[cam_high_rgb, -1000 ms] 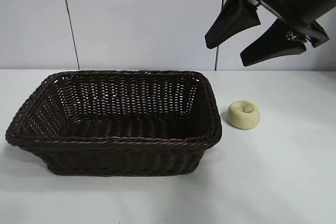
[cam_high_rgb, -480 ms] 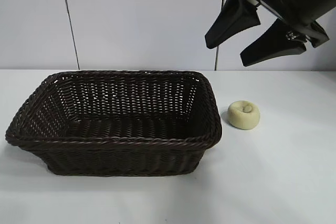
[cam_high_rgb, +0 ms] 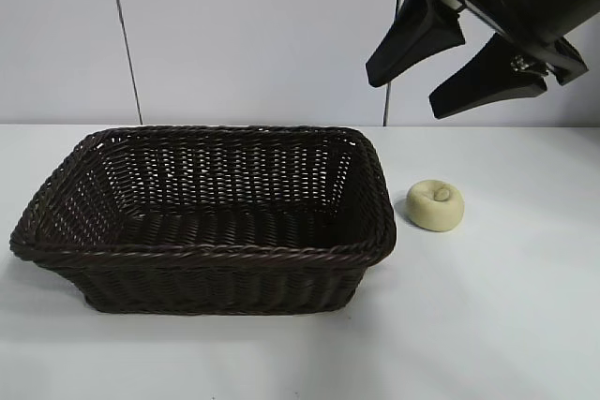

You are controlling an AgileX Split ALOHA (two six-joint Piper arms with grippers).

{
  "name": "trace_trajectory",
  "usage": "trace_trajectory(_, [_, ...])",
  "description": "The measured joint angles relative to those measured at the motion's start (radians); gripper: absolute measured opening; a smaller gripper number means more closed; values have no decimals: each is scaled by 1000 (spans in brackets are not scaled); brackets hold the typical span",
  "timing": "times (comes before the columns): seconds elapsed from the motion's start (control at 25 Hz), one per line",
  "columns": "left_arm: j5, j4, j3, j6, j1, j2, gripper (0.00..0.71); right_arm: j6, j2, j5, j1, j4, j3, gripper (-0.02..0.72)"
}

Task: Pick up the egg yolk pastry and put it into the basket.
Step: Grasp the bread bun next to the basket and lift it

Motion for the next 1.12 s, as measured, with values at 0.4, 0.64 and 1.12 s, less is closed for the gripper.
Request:
trace_trajectory(0.4, [-88,-1,181,-35,0,-319,631,7,0,0,0,0,0,503])
trace_trajectory(0.64, [-102,-1,183,-35,0,-329,631,7,0,0,0,-1,0,503])
trace_trajectory(1.12, [-104,-1,183,-35,0,-592,631,25,0,27,0,-8,-24,503])
